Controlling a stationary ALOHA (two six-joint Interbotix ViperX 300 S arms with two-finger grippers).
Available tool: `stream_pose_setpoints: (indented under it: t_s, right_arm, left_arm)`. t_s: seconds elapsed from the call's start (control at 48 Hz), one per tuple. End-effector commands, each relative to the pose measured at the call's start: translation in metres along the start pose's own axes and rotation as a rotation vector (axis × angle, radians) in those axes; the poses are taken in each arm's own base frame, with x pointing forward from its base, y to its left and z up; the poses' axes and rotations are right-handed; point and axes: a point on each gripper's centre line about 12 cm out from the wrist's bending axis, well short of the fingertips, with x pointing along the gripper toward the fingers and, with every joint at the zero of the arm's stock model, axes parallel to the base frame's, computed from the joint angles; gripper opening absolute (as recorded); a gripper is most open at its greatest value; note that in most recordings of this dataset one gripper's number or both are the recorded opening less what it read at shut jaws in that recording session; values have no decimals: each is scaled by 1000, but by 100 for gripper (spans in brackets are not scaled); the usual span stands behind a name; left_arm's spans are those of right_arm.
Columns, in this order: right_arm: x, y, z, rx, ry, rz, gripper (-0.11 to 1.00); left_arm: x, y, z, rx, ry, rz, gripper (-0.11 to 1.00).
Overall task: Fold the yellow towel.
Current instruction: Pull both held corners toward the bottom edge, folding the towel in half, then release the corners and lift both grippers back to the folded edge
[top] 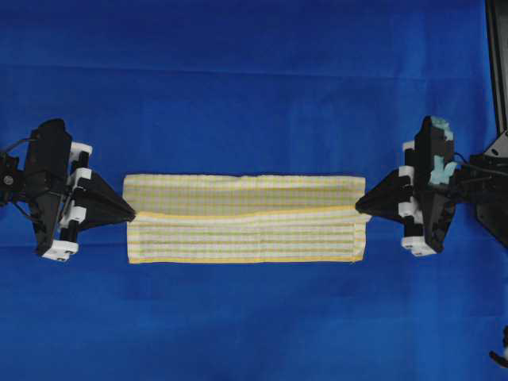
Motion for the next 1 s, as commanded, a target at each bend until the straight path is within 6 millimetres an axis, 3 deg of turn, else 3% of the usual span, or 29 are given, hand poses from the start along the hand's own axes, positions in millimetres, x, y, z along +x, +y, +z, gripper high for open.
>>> stream_pose_setpoints:
  t_s: [0.0, 0.313, 0.729, 0.792, 0.875, 0.938, 0.98]
  right_arm:
    - [4, 6, 7, -1, -11, 9, 5]
    - [17, 16, -1, -29, 44, 14, 5]
    - [18, 18, -1, -28, 46, 18, 5]
    - [18, 18, 0, -27, 45, 19, 5]
    - [18, 20, 1, -28, 44, 23, 7]
    - [17, 21, 1, -31, 46, 31, 19]
    - [15, 22, 2, -28, 45, 37, 33]
  left_arm:
    - [4, -4, 7, 3, -17, -11, 4]
    - [19, -9, -6, 22, 58, -15, 4]
    - [22, -11, -5, 35, 61, -18, 5]
    - [22, -12, -2, 31, 54, -20, 13]
    - [22, -13, 0, 33, 48, -22, 36]
    - [21, -13, 2, 34, 45, -24, 57]
    - [20, -14, 3, 37, 47, -24, 69]
